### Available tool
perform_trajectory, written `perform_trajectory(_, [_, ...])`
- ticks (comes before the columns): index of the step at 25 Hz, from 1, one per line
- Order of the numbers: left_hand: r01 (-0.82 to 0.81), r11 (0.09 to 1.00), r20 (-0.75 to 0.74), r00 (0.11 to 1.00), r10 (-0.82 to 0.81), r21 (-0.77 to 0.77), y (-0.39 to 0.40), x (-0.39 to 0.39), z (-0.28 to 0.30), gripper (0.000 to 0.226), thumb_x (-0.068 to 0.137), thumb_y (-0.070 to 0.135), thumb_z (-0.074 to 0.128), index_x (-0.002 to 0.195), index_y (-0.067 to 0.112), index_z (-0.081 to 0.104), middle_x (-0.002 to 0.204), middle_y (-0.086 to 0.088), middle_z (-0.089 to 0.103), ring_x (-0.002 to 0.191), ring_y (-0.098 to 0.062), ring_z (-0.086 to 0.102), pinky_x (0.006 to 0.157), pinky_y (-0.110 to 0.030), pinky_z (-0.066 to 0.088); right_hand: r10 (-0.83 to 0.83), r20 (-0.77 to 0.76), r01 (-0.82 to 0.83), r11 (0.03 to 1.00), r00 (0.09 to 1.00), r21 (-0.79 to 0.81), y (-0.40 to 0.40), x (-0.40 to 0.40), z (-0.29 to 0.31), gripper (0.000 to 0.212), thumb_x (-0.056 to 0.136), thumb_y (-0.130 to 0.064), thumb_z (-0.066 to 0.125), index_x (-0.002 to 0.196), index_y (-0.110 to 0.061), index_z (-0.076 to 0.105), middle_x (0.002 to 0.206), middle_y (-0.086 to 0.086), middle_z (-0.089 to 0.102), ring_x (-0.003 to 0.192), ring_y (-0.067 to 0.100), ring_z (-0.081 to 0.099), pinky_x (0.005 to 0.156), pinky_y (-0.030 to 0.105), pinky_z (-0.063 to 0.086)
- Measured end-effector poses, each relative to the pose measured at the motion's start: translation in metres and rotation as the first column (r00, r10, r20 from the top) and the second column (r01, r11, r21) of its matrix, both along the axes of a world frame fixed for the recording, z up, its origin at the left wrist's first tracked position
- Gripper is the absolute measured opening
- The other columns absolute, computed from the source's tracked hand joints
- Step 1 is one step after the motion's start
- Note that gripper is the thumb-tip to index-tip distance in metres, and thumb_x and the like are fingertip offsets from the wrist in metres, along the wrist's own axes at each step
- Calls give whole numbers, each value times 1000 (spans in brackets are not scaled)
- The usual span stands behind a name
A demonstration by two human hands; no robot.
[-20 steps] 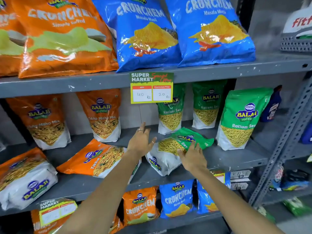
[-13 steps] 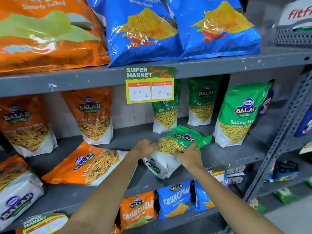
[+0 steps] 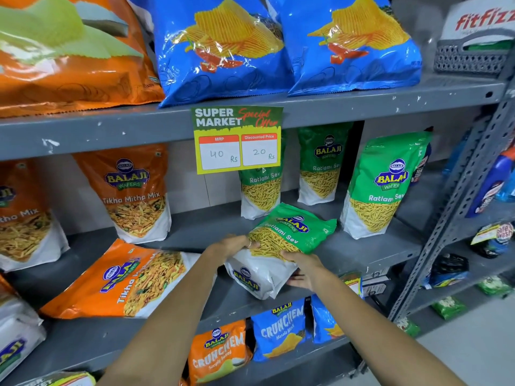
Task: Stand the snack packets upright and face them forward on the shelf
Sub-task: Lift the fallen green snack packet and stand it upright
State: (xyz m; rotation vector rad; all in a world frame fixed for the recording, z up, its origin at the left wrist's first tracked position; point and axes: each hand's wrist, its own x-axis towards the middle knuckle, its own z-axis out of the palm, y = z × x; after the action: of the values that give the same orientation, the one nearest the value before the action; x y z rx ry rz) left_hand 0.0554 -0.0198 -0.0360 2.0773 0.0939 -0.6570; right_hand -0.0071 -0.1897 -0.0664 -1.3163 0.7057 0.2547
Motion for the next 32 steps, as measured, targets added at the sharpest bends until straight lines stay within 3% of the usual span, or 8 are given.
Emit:
perform_trajectory(2, [-18,1000,37,999,18,-3,-1,-4,-1,53,81,32,68,122,3,50,103,1,49,85,-13,50,48,-12,34,-18,-18,19,999,1000,36,1,-4,3,49,75,-14,74,116,2,53,113,23,59,93,36,58,70,43,51])
perform_trajectory(6, [-77,993,72,994,84,-90,-3,-16,-2,36,74,30,76,90,4,59,91,-2,61,76,-13,58,62,-23,45,-54,24,53,998,998,25,-6,-11,13,49,74,-7,73,117,3,52,120,23,59,101,36,60,73,42,50])
perform_trajectory(10, [-122,964,135,978,157,-236,-10,-31,2,48,69,16,81,109,-2,62,113,-15,68,99,-25,65,92,-34,52,-72,187,80,996,980,-32,-22,-16,28,67,73,-4,74,131,5,39,134,23,50,121,37,49,98,48,43])
perform_trajectory(13, [-123,936,215,956,201,-329,-19,-44,8,49,63,9,83,107,3,62,114,-14,68,100,-25,64,88,-32,51,-59,272,79,995,960,-62,-32,-17,34,55,74,-2,73,120,9,47,121,20,58,117,31,50,104,46,35])
perform_trajectory(17, [-182,908,251,924,289,-376,-26,-54,3,53,59,5,85,104,5,58,113,-14,67,103,-28,62,93,-40,52,8,351,35,993,936,-114,-37,-17,39,25,73,0,72,94,-5,60,114,17,65,114,29,55,95,36,39])
perform_trajectory(22, [-243,910,346,867,360,-337,-38,-52,-7,57,54,12,89,96,10,51,100,-5,61,94,-22,58,81,-33,50,-32,434,53,998,900,-35,-38,-1,43,33,77,11,63,106,-2,58,119,25,62,92,24,59,65,29,47])
perform_trajectory(27, [-279,890,404,813,418,-361,-58,-34,-20,64,51,6,89,98,7,46,105,-11,59,97,-24,56,83,-35,49,29,416,8,996,909,-88,-45,30,44,47,80,14,58,122,-7,51,126,18,59,113,29,56,96,42,43])
perform_trajectory(32, [-294,867,445,765,466,-403,-81,-18,-34,69,48,1,87,104,7,47,100,-4,58,95,-21,54,80,-33,47,26,380,14,995,925,-103,-58,59,32,49,84,14,52,125,-13,48,127,10,59,110,22,54,87,39,41])
